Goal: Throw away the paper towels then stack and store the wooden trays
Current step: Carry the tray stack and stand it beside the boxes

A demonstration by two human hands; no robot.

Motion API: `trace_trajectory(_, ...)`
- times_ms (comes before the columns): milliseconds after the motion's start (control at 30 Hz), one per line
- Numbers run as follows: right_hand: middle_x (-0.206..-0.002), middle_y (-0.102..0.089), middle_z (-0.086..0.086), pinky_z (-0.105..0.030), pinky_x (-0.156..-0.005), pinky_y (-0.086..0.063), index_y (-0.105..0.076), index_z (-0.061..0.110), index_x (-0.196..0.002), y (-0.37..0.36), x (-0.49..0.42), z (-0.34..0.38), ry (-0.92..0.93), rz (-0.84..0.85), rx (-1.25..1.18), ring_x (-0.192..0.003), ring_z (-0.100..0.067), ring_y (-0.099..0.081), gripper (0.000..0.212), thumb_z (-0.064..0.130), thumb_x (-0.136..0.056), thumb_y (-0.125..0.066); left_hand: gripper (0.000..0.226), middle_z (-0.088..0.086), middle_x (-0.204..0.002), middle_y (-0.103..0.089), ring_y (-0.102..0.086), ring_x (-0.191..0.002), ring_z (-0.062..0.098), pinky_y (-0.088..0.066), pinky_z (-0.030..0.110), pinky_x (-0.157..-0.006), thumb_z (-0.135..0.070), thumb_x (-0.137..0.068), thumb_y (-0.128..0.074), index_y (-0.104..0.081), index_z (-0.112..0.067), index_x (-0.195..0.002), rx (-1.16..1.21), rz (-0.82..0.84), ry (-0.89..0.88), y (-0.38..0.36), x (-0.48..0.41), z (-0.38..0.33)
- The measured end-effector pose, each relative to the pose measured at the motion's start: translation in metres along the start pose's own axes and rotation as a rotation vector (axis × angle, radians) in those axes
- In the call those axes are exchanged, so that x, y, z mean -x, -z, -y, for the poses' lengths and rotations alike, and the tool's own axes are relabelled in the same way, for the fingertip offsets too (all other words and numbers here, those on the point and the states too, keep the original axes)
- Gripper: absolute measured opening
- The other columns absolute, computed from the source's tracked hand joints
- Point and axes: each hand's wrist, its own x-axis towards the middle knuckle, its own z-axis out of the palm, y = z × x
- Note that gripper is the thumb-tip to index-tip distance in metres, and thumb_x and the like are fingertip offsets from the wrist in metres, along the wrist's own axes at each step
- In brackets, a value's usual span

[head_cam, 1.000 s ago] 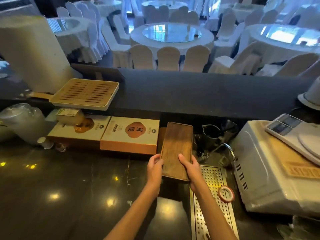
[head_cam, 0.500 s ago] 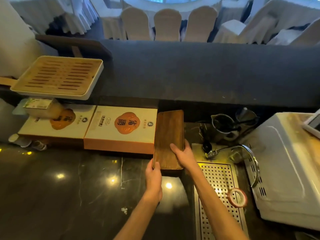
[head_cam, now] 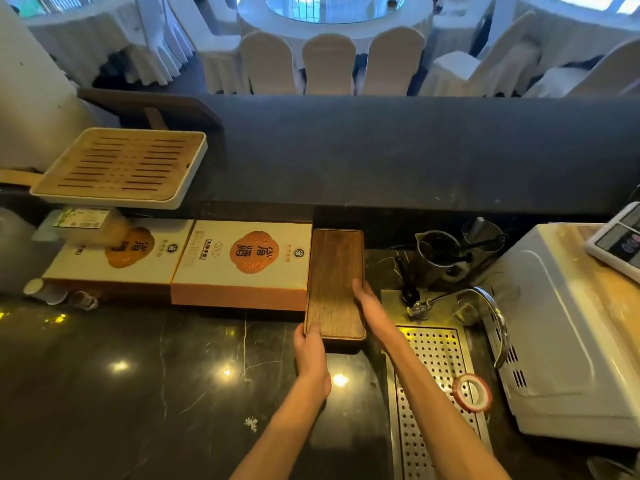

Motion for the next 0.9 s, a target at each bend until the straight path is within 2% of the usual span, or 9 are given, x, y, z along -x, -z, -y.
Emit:
trace_trajectory(100, -0.138, -0.052, -0.006, -0.046, -0.105, -0.045, -0.033, 0.022, -0.147, 0.006, -0.018, 0.01, 0.018, 0.036, -0.044, -0.122, -0.025, -0.055, 0.064, 0.059, -0.096, -0.036, 0.044, 0.014, -0.126, -0.062, -0.056, -0.121, 0.029, -0.034, 0.046, -0.114, -0.029, -0.096, -0.053, -0.047, -0.016, -0.138, 0.229, 0.045, 0.137, -0.006, 0.002, -0.001)
trace_trajectory(233, -0.132, -0.056, -0.01, -0.049, -0.103, -0.046, -0.042, 0.022, -0.14, 0.002, -0.045, 0.03, 0.04, 0.041, -0.154, -0.119, -0.028, -0.057, 0.051, 0.05, -0.098, -0.042, 0.04, 0.019, -0.121, -0.062, -0.058, -0.113, 0.036, -0.041, 0.052, -0.105, -0.028, -0.098, -0.046, -0.05, -0.012, -0.135, 0.476, 0.156, 0.203, -0.013, -0.004, -0.017)
trace_trajectory(400, -0.126, -0.059, -0.004, -0.032, -0.082, -0.053, -0.044, 0.03, -0.132, 0.009, -0.06, 0.03, 0.079, 0.097, -0.087, -0.116, -0.023, -0.06, 0.035, 0.037, -0.099, -0.05, 0.037, 0.024, -0.125, -0.06, -0.055, -0.118, 0.043, -0.035, 0.061, -0.109, -0.022, -0.094, -0.048, -0.057, -0.006, -0.126, 0.578, 0.114, 0.281, -0.029, -0.021, -0.032)
trace_trajectory(467, -0.128, -0.058, -0.006, -0.031, -0.082, -0.053, -0.041, 0.026, -0.137, 0.011, -0.058, 0.032, 0.084, 0.113, -0.093, -0.117, -0.023, -0.059, 0.041, 0.036, -0.099, -0.05, 0.039, 0.023, -0.127, -0.061, -0.056, -0.118, 0.042, -0.036, 0.06, -0.109, -0.025, -0.093, -0.051, -0.057, -0.007, -0.127, 0.577, 0.13, 0.279, -0.028, -0.021, -0.028)
trace_trajectory(533, -0.131, -0.056, -0.009, -0.039, -0.091, -0.053, -0.035, 0.024, -0.144, 0.01, -0.05, 0.031, 0.064, 0.108, -0.159, -0.119, -0.027, -0.058, 0.05, 0.038, -0.098, -0.05, 0.042, 0.022, -0.128, -0.061, -0.056, -0.119, 0.041, -0.036, 0.06, -0.109, -0.035, -0.095, -0.051, -0.057, -0.009, -0.128, 0.547, 0.198, 0.256, -0.021, -0.019, -0.026)
trace_trajectory(600, -0.134, -0.056, -0.01, -0.047, -0.099, -0.049, -0.035, 0.026, -0.145, 0.009, -0.036, 0.017, 0.038, 0.101, -0.231, -0.121, -0.029, -0.058, 0.054, 0.047, -0.097, -0.049, 0.049, 0.022, -0.128, -0.061, -0.055, -0.121, 0.041, -0.035, 0.06, -0.11, -0.046, -0.096, -0.046, -0.057, -0.01, -0.128, 0.525, 0.256, 0.244, -0.012, -0.021, -0.026)
trace_trajectory(667, -0.134, -0.059, -0.01, -0.045, -0.098, -0.051, -0.041, 0.026, -0.143, 0.007, -0.01, -0.009, 0.008, 0.088, -0.268, -0.119, -0.027, -0.061, 0.06, 0.057, -0.093, -0.049, 0.054, 0.024, -0.126, -0.061, -0.053, -0.123, 0.042, -0.033, 0.059, -0.112, -0.051, -0.095, -0.046, -0.056, -0.007, -0.126, 0.545, 0.237, 0.271, -0.005, -0.024, -0.026)
trace_trajectory(767, -0.134, -0.061, -0.003, -0.042, -0.102, -0.048, -0.047, 0.027, -0.14, -0.002, 0.025, -0.044, -0.007, 0.065, -0.254, -0.123, -0.021, -0.059, 0.066, 0.067, -0.088, -0.048, 0.052, 0.024, -0.118, -0.063, -0.054, -0.121, 0.04, -0.035, 0.056, -0.111, -0.05, -0.096, -0.046, -0.058, -0.006, -0.123, 0.528, 0.203, 0.304, 0.0, -0.028, -0.023)
trace_trajectory(900, -0.132, -0.062, -0.002, -0.046, -0.105, -0.046, -0.044, 0.027, -0.142, -0.004, 0.029, -0.048, 0.028, 0.041, -0.263, -0.122, -0.021, -0.06, 0.071, 0.057, -0.082, -0.067, 0.043, 0.025, -0.113, -0.064, -0.054, -0.12, 0.042, -0.036, 0.057, -0.109, -0.038, -0.1, -0.044, -0.057, -0.002, -0.122, 0.598, 0.148, 0.347, 0.002, -0.031, -0.02)
